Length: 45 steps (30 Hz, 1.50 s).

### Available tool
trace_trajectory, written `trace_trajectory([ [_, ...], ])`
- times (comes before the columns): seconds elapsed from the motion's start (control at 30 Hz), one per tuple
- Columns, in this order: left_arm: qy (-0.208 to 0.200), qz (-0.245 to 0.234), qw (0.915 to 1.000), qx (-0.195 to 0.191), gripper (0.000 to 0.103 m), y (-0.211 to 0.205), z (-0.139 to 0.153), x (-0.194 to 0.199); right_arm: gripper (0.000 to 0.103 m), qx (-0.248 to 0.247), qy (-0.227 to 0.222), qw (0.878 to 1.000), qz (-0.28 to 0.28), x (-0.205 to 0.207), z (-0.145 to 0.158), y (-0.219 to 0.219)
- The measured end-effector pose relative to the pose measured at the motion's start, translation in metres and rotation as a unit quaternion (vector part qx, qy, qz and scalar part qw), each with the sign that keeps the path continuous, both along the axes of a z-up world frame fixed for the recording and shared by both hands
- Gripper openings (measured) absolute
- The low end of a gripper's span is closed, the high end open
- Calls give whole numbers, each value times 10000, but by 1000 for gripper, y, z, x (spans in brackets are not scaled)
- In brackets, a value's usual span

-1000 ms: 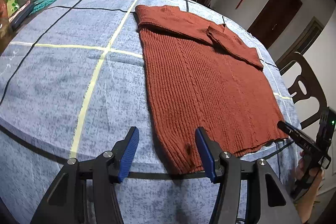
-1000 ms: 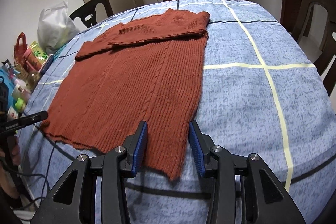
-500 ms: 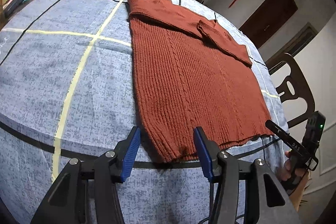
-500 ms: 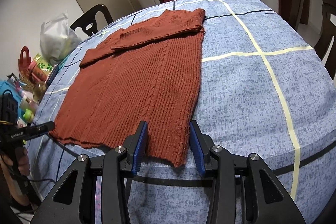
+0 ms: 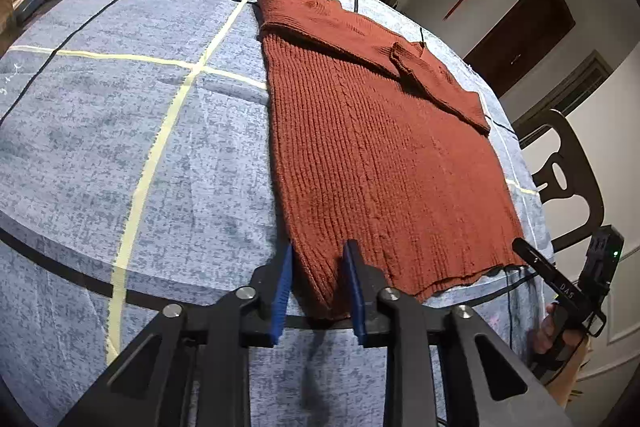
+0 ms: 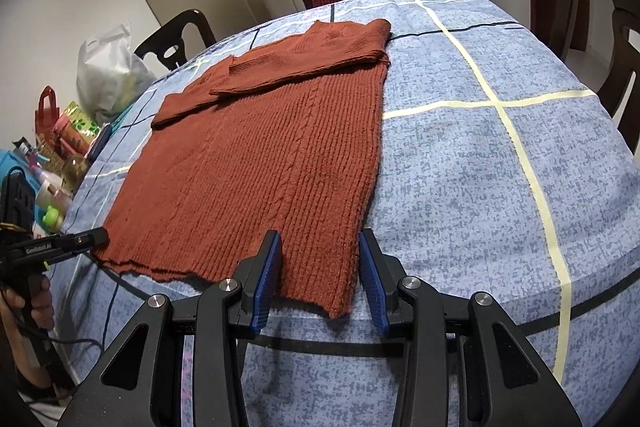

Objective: Fold small clothes
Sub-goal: 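Move both grippers to the sweater hem and close them on it, then lift the hem with both grippers and fold it over onto the collar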

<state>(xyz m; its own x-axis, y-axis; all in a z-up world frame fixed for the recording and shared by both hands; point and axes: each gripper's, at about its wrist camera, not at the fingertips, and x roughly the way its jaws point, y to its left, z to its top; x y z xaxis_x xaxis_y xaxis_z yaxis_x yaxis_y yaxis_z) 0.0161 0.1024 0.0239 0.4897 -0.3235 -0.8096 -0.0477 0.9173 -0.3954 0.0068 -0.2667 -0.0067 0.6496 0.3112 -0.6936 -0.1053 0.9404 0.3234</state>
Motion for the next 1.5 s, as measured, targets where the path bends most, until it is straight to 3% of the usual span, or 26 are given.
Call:
trace_trajectory([
  [0.13,35,-63,10000,-66,26,1,0,2,39,-87,-28,10000,-10,-2,1,2],
  [0.27,130,-151,9997,-168,26,0,0,2,39,217,-14,9998,-42,-1,-1,-5],
  [0.43,242,-180,9983,-507,26,-2,-3,6,36,188,9,9998,-87,0,0,-5],
  [0.53,254,-192,9984,-464,25,-4,-2,8,27,144,34,9998,-125,0,0,-5],
  [0.67,254,-208,9992,-232,11,-8,-1,10,13,219,91,9996,-145,0,-1,-10],
  [0.73,245,-281,9989,-279,9,-8,0,12,8,265,119,9995,-156,0,-2,-13],
  [0.97,121,-162,9971,-739,9,3,9,14,7,826,114,9964,-170,0,0,-22],
  [1.17,-128,-141,9966,-800,8,7,26,17,7,1074,-103,9941,-73,-1,18,-24],
  [1.5,-413,-121,9939,-1011,9,11,43,47,7,1149,-476,9922,-45,21,50,-26],
])
